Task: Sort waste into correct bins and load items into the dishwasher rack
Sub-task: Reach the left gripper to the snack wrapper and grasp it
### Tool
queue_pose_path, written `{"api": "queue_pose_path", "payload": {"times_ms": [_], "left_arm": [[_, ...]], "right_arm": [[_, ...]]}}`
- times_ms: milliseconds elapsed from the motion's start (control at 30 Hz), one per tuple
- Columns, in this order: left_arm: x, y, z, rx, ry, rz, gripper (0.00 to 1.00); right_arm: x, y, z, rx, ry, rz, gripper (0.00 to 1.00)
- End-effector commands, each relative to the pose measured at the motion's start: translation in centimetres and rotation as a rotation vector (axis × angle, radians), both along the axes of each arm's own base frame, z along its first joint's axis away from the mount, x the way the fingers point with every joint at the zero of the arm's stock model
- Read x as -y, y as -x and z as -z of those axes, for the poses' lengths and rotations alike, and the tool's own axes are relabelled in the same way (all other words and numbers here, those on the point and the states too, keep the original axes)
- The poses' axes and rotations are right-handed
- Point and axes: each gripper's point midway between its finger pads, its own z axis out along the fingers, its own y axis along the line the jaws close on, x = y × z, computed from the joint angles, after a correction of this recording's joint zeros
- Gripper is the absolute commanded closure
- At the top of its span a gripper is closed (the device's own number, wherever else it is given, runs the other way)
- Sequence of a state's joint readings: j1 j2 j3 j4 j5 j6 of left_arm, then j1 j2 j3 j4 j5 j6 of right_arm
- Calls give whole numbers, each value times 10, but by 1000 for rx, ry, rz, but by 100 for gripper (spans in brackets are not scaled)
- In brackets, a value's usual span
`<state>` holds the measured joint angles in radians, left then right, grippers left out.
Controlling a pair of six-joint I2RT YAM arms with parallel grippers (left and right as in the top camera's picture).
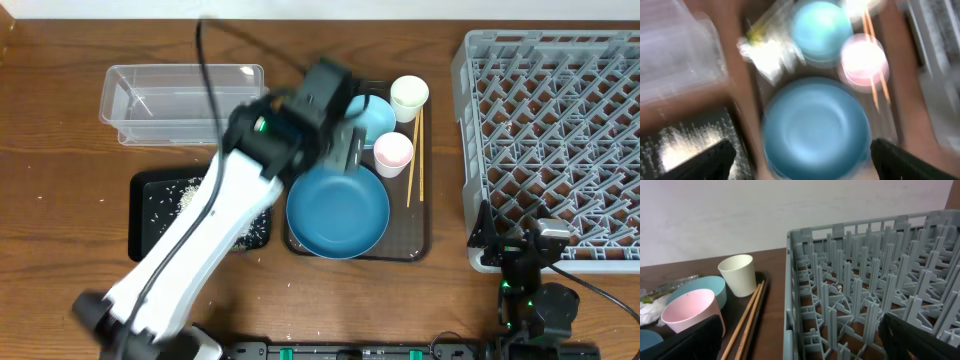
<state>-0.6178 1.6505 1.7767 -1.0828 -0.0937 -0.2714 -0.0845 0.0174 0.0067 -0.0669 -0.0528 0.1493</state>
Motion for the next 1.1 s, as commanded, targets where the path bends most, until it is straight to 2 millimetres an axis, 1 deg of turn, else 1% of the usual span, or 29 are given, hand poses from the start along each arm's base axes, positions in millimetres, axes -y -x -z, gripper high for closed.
{"api": "queue_pose_path", "payload": {"times_ms": [0,67,133,200,267,300,333,400,467,600,700,833,933,1067], "left_arm": [[-34,-54,-3,150,-160,-117,9],[-41,-76,3,184,-177,-168,9],[-46,-93,15,183,-176,-195,9],[-51,-108,32,169,-187,-219,9],[-52,-119,51,143,-181,-223,10],[-48,-124,64,118,-163,-208,10],[-44,-127,73,101,-152,-181,10],[-28,-135,93,69,-126,-79,12],[-18,-143,105,73,-123,-23,14],[-8,-162,122,117,-148,45,15],[-5,-168,129,136,-178,98,15],[-4,-171,142,128,-227,164,15],[-5,-170,158,104,-267,214,15],[-8,-170,176,75,-292,223,15]], "right_arm": [[-7,0,0,0,-8,-31,1],[-8,0,0,0,-8,-32,1],[-8,0,0,0,-8,-32,1],[-7,0,0,0,-8,-31,1],[-8,0,0,0,-8,-32,1],[-8,0,0,0,-8,-32,1],[-7,0,0,0,-8,-31,1],[-8,0,0,0,-8,-32,1],[-8,0,0,0,-8,-32,1],[-7,0,0,0,-8,-31,1],[-7,0,0,0,-8,-31,1],[-7,0,0,0,-8,-31,1],[-7,0,0,0,-8,-31,1],[-8,0,0,0,-8,-32,1]]}}
